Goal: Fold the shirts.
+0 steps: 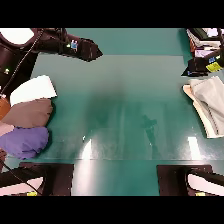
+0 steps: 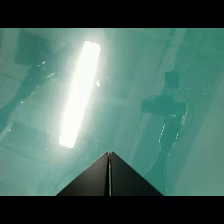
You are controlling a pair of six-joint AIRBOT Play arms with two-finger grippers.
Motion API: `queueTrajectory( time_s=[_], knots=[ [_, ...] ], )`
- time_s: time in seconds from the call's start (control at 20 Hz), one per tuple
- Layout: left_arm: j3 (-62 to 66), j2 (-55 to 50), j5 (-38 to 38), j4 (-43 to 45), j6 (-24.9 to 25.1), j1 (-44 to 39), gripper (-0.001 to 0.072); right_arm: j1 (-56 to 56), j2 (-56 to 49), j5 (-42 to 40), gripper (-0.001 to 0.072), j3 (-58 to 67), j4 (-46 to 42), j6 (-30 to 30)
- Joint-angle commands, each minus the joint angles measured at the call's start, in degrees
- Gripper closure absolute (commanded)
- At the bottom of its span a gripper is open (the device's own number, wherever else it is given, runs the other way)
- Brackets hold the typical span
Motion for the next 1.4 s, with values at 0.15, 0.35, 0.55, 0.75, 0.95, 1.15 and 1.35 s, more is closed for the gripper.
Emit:
queueTrajectory(
  time_s=[0.15, 0.35, 0.55, 0.75, 0.95, 1.15, 1.35],
  knots=[
    [0.0, 0.0, 0.7, 0.0, 0.0, 0.0, 0.0681, 0.1, 0.0, -0.2, 0.0691, 0.0, 0.0, 0.0],
    [0.0, 0.0, 0.7, 0.0, 0.0, 0.0, 0.0681, 0.1, 0.0, -0.2, 0.0691, 0.0, 0.0, 0.0],
    [0.0, 0.0, 2.5, 0.0, 0.0, 0.0, 0.0681, 0.1, 0.0, -0.2, 0.0691, 0.0, 0.0, 0.0],
    [0.0, 0.0, 4.9, 5.6, 2.6, 0.2, 0.0679, 0.1, 0.0, -0.2, 0.0691, 0.0, 0.0, 0.0],
    [0.0, 0.0, 1.0, 34.1, -6.9, 3.3, 0.0158, 0.1, 0.0, -0.2, 0.0691, 0.0, 0.0, 0.1],
    [-4.3, -0.1, 0.3, 41.2, -11.2, 15.0, 0.0158, 0.1, 0.0, -1.1, 0.0691, 0.0, 0.0, 0.1],
    [-14.2, -3.1, 2.1, 40.3, -11.8, 26.3, 0.0157, 0.1, 0.0, -1.1, 0.0692, 0.0, 0.0, 0.1]
  ],
)
